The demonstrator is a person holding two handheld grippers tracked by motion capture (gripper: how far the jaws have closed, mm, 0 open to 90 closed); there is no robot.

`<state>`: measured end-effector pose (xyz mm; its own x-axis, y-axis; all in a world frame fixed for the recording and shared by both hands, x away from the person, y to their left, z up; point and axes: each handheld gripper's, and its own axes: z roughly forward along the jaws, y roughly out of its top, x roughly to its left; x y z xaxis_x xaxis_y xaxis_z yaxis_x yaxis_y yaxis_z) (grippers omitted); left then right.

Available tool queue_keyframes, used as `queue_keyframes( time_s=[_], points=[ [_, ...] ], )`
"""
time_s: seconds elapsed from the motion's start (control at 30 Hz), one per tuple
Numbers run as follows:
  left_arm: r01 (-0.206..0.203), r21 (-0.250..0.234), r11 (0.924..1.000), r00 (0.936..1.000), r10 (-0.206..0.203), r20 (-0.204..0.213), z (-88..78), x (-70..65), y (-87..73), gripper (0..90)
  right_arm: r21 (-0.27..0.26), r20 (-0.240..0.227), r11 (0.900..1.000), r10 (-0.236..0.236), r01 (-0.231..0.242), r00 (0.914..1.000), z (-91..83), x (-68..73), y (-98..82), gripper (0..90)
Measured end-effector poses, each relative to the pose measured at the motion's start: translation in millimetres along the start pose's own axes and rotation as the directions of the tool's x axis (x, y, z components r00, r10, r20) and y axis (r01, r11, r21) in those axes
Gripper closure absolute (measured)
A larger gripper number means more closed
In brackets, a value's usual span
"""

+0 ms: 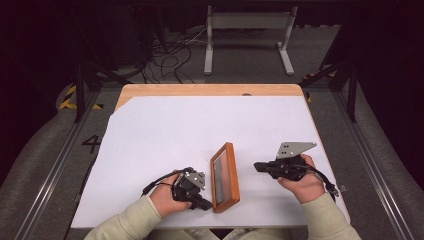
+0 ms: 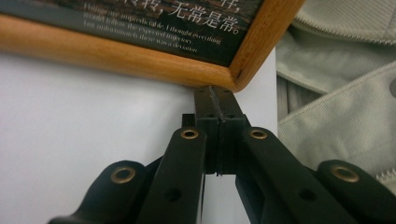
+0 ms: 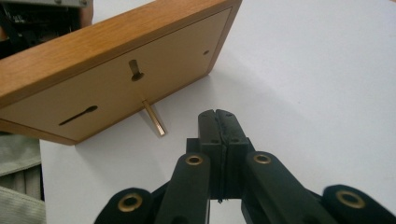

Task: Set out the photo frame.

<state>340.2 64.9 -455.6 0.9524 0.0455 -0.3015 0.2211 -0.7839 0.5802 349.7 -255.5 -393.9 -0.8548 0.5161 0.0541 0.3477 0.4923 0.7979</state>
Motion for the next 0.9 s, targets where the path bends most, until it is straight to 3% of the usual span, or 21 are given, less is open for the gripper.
queue_keyframes(
  time_s=[0.57, 0.83, 0.9],
  points=[
    [-0.015, -0.038, 0.9992, 0.9999, 0.015, -0.007, 29.1, -4.3, 33.0, 89.9, -0.037, 0.04, 0.999, 0.002, 0.0, 0.9992, -19.2, -0.5, 3.2, 90.0],
    [0.02, -0.081, 0.9965, 0.9977, -0.025, -0.063, 35.8, 0.6, 43.2, 89.8, -0.043, 0.051, 0.999, 0.009, -0.007, 0.9986, -24.0, -1.7, 1.5, 90.0],
    [0.034, -0.109, 0.9934, 0.9939, -0.045, -0.1, 37.2, 3.3, 46.7, 89.8, -0.044, 0.053, 0.999, 0.009, -0.007, 0.9986, -24.7, -1.8, 1.3, 90.0]
  ],
)
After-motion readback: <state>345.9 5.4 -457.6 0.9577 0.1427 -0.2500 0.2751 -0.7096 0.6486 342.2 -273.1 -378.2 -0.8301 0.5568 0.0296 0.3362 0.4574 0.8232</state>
